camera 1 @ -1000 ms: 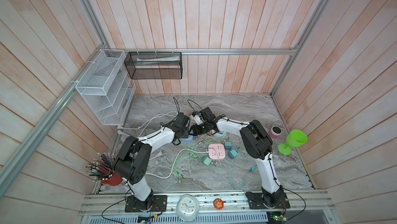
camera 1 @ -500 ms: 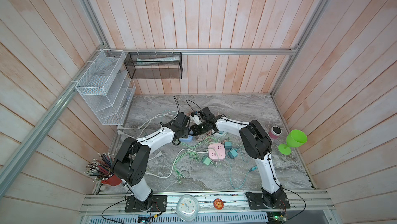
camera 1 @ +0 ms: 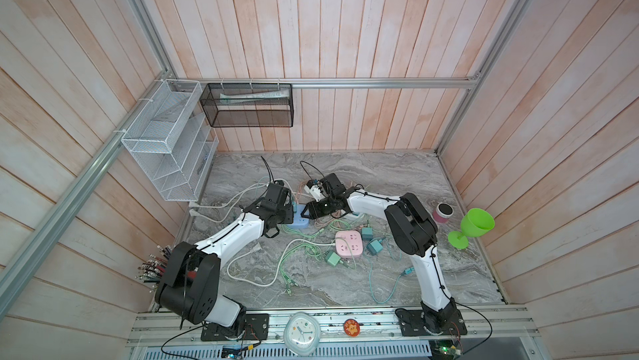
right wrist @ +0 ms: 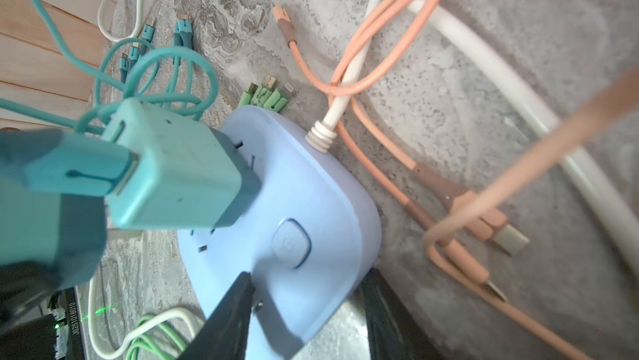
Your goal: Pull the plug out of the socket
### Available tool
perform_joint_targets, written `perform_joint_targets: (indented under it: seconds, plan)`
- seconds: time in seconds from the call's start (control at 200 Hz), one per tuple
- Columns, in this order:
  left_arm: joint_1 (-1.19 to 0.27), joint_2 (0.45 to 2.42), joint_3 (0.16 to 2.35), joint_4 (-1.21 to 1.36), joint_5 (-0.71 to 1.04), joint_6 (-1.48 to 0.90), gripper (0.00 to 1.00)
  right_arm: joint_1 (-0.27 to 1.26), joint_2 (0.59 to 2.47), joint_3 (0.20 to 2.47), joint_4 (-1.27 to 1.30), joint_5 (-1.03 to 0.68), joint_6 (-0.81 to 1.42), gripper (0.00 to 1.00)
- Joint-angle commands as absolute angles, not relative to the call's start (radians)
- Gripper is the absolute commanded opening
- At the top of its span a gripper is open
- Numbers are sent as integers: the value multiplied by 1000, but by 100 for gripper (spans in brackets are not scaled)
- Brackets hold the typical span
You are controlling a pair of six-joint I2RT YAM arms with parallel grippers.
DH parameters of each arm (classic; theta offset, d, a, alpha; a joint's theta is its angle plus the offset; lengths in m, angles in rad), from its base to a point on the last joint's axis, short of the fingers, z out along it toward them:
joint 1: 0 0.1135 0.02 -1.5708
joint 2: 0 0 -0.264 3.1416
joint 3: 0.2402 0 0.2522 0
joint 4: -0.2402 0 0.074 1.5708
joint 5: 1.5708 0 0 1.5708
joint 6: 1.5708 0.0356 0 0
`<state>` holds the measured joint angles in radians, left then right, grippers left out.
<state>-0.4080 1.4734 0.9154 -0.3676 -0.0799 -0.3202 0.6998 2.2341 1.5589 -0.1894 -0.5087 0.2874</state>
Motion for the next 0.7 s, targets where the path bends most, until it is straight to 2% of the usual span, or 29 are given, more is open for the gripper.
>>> perform_joint_targets:
  seconds: [0.0, 0.325, 0.445, 0.555, 0.695]
  plan:
    - [-401, 1434, 875, -364, -24, -341, 10, 697, 2318, 1491, -342, -380, 263, 50]
    - [-285, 1448, 834, -410, 9, -327, 14, 695, 2323, 1497, -345, -377, 250, 50]
    - [-265, 1469, 836, -427, -10, -307, 28, 695, 2322, 1495, -341, -377, 251, 50]
    - [-265, 1502, 861, -449, -20, -301, 49, 695, 2326, 1499, -339, -376, 253, 50]
    - [-265, 1518, 883, -454, -21, -304, 62, 693, 2327, 1504, -339, -373, 251, 51]
